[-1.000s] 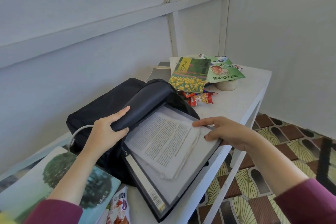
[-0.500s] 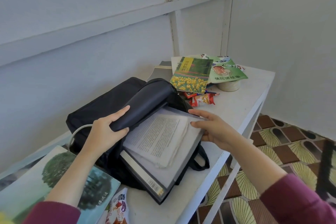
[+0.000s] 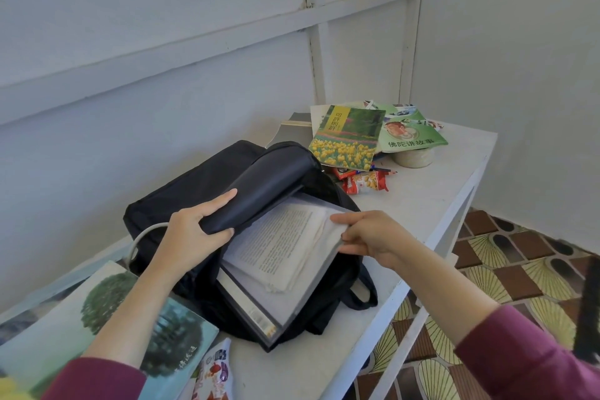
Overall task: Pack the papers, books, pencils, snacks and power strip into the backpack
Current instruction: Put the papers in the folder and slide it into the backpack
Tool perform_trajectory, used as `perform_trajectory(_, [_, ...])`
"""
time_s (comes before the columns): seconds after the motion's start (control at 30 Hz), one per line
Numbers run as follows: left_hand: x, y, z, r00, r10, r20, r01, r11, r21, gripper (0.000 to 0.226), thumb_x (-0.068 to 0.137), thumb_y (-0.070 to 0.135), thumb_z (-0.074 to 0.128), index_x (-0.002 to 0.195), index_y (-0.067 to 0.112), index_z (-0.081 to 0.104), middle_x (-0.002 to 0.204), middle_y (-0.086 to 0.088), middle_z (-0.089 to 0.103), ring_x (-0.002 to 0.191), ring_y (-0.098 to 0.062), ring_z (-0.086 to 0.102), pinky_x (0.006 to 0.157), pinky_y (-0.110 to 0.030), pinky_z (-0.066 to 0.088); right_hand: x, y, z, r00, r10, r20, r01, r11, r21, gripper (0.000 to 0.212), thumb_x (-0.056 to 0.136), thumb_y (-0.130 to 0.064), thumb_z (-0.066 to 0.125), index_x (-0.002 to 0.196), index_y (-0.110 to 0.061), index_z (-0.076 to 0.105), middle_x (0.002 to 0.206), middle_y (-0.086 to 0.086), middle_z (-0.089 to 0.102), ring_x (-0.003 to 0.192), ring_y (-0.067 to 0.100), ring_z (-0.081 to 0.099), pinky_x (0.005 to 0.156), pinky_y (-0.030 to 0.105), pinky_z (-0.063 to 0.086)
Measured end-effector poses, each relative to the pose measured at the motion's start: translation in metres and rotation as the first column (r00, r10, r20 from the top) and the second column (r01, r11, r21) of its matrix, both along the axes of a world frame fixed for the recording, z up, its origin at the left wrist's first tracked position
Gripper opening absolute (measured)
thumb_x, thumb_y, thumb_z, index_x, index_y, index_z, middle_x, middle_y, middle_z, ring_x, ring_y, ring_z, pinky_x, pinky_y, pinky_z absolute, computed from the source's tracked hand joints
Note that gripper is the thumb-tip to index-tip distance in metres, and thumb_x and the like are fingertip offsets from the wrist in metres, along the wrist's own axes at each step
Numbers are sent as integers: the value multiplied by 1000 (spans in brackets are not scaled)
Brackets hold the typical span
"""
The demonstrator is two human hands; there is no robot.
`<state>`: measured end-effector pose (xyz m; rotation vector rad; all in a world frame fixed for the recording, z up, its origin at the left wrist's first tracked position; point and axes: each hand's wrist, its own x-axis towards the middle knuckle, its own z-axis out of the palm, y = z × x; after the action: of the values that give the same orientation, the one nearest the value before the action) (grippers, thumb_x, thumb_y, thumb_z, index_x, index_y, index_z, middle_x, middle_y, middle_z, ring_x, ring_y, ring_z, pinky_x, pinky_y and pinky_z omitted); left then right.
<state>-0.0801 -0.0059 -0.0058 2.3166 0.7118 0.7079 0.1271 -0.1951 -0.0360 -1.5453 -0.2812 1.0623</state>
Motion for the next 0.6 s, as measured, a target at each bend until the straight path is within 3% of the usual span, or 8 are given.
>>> perform_trajectory(0.27, [0, -1, 4, 1000, -7, -3, 7, 1000, 4, 67, 73, -1, 73, 119, 43, 54, 118, 17, 56, 90, 25, 50, 72, 4, 38, -10, 47, -3, 995, -35, -91, 39, 998, 39, 44, 88, 16, 44, 125, -5, 57, 132, 14, 49, 87, 22, 62, 59, 22, 57])
perform_trajectory(0.37, [-1, -2, 6, 1000, -5, -1, 4, 1000, -11, 67, 73, -2, 73, 118, 44, 54, 117, 21, 55, 92, 25, 50, 72, 4, 38, -11, 62, -7, 993, -65, -95, 70, 996, 51, 46, 88, 16, 44, 129, -4, 54, 134, 10, 48, 89, 20, 59, 66, 22, 55])
perform_trajectory(0.5, [-2, -4, 8, 1000, 2, 8, -2, 999, -36, 66, 73, -3, 72, 117, 44, 55, 114, 26, 54, 94, 25, 50, 73, 4, 39, -8, 71, -11, 989, -100, -111, 105, 994, 40, 46, 89, 16, 44, 128, -5, 55, 121, 8, 52, 75, 17, 60, 71, 24, 54])
perform_trajectory(0.6, [0, -5, 8, 1000, 10, -1, -10, 999, -42, 67, 73, -3, 72, 116, 47, 54, 112, 29, 52, 94, 26, 49, 74, 4, 38, -5, 69, -12, 992, -79, -97, 82, 996, 35, 45, 89, 14, 45, 128, -6, 55, 105, 6, 55, 76, 17, 60, 73, 26, 55])
